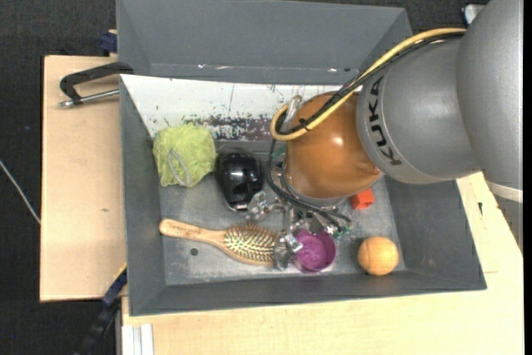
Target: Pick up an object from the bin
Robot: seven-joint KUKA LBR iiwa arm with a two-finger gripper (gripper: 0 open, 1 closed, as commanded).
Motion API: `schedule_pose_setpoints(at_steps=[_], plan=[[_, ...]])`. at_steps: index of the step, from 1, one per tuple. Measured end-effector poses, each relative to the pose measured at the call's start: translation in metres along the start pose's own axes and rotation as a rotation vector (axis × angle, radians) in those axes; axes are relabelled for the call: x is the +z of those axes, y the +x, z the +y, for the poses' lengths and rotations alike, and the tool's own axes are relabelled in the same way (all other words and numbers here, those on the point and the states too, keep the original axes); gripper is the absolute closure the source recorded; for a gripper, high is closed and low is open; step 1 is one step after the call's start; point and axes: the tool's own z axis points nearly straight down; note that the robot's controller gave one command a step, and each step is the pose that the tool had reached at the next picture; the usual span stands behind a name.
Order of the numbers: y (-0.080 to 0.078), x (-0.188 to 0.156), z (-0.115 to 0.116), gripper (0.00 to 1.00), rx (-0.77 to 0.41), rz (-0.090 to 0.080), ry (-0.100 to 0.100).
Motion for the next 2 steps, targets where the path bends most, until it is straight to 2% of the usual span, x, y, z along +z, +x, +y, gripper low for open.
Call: schedule_pose_setpoints(at_steps=[2], plan=[[0.002, -0.018, 0.001, 1.0, 0.0, 0.0, -0.004]])
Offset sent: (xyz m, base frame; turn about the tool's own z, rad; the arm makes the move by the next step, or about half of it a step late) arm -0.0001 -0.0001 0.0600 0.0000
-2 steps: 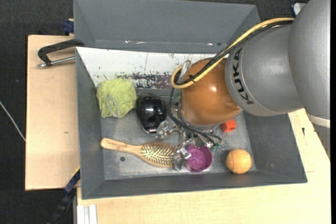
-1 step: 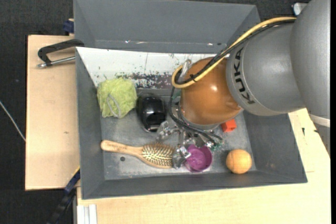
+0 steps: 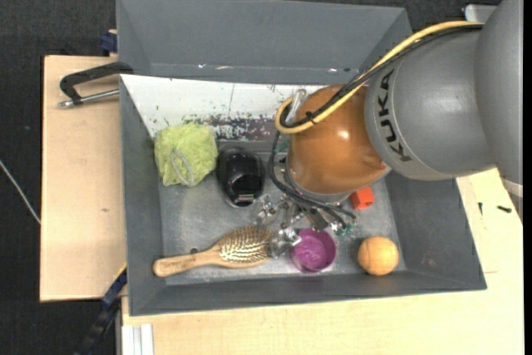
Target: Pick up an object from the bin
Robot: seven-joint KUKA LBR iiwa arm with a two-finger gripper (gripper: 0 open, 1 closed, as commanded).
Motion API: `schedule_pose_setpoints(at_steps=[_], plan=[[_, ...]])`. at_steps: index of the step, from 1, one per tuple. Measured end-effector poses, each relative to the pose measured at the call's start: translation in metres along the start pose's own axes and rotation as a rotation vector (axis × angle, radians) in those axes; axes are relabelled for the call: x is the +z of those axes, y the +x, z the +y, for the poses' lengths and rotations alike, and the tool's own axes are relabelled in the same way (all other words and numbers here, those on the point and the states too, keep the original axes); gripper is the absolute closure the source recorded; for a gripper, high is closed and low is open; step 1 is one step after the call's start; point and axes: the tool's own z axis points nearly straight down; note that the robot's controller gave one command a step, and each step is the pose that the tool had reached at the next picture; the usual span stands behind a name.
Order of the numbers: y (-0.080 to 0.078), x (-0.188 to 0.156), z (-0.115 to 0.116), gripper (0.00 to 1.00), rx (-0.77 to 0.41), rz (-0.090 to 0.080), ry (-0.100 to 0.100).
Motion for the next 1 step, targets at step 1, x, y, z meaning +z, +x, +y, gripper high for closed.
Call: schedule_pose_setpoints(at_steps=[1], plan=[[-0.0005, -0.019, 0.0009, 1.0, -0.001, -0.001, -0.002]])
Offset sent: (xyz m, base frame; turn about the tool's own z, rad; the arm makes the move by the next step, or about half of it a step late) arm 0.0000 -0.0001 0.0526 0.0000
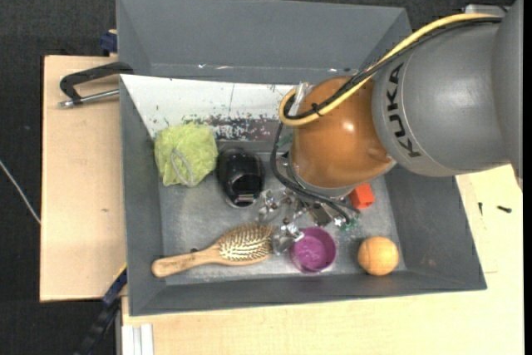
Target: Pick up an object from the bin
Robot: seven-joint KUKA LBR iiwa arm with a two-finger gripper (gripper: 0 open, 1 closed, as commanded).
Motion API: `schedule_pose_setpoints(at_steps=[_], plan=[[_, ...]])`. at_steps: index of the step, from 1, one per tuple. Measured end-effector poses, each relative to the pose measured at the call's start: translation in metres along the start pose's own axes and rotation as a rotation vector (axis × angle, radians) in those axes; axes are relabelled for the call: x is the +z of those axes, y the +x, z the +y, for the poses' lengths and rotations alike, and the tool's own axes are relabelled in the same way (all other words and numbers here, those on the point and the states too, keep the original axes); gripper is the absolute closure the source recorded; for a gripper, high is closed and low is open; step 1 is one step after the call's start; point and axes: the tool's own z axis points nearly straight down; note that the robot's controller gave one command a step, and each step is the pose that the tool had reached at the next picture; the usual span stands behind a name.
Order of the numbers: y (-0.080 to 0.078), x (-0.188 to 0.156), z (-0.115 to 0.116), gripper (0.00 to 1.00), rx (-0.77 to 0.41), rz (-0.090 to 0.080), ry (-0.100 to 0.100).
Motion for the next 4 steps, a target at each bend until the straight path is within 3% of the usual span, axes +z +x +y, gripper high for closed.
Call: schedule_pose_setpoints(at_steps=[4], plan=[[-0.002, -0.054, 0.0, 1.0, 0.0, -0.004, 0.0]])
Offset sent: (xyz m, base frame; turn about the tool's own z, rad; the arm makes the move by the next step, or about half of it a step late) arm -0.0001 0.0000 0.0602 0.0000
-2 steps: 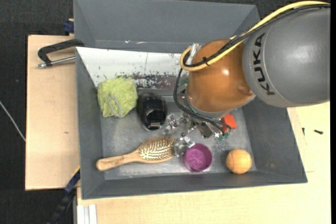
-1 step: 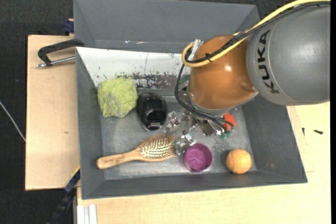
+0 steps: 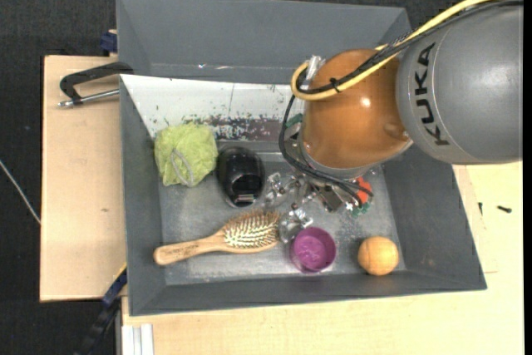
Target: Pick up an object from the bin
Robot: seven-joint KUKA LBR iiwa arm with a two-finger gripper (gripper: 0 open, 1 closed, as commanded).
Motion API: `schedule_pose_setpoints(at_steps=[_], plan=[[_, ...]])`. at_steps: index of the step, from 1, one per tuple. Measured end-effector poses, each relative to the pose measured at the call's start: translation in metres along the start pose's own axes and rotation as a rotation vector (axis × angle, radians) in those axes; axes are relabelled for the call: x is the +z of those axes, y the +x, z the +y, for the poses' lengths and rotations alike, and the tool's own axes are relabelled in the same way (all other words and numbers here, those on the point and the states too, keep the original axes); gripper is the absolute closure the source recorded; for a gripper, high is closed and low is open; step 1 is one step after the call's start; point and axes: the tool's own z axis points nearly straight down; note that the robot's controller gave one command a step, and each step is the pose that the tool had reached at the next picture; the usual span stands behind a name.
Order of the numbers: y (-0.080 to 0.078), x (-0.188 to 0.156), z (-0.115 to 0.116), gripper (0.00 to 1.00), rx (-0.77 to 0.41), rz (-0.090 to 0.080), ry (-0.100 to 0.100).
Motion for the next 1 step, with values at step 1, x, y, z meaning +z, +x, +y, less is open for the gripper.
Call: schedule_pose_setpoints(at_steps=[1], plan=[[-0.0003, -0.0111, -0.0002, 1.0, 0.0, -0.001, 0.001]])
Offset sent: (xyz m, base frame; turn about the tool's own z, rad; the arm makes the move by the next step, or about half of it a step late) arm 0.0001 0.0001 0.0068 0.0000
